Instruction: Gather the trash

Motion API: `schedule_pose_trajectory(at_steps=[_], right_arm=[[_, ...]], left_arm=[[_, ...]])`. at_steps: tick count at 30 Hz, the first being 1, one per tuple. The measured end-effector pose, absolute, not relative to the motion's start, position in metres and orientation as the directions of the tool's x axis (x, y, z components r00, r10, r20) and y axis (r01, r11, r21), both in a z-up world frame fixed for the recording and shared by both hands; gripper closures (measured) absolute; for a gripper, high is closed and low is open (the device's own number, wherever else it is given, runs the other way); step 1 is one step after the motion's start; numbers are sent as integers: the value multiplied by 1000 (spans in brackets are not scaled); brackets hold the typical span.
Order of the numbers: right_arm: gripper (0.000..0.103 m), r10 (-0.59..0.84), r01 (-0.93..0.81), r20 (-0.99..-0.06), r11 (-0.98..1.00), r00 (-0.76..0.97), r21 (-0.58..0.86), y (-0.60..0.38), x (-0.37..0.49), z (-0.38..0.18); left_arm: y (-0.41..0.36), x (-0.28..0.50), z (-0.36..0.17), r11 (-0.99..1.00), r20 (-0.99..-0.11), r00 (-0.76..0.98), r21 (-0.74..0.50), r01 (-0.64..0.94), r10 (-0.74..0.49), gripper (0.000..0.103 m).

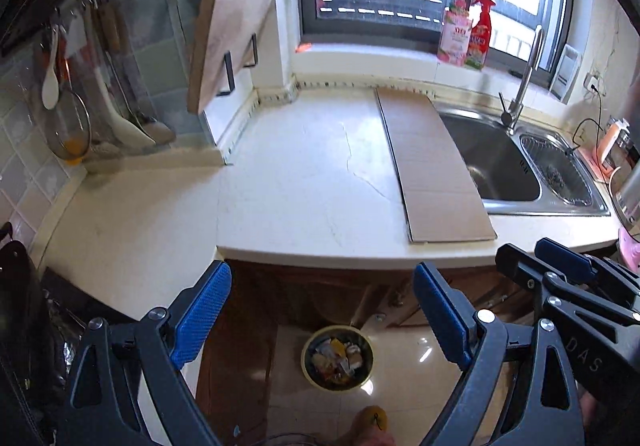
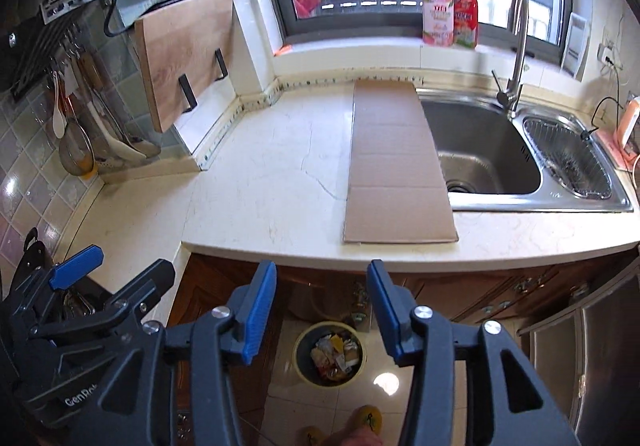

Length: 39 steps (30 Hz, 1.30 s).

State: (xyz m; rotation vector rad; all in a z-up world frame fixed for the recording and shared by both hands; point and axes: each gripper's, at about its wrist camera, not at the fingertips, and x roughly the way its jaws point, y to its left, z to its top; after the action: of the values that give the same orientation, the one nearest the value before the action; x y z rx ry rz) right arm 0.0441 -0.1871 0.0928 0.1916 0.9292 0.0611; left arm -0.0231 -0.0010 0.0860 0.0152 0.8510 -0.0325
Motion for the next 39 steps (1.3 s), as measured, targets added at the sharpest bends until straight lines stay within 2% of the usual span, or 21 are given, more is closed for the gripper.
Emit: schedule_pose_trajectory(at_steps=[17,39], right_arm=[[52,125,1,-730,986,672,170,-181,39,123],[52,115,7,-723,987,681,163,-177,40,127]], left_arm=[[5,-24,108,1000,-699,715,-4,-7,2,12],[16,-18,110,1000,-705,709,-2,-18,11,12]])
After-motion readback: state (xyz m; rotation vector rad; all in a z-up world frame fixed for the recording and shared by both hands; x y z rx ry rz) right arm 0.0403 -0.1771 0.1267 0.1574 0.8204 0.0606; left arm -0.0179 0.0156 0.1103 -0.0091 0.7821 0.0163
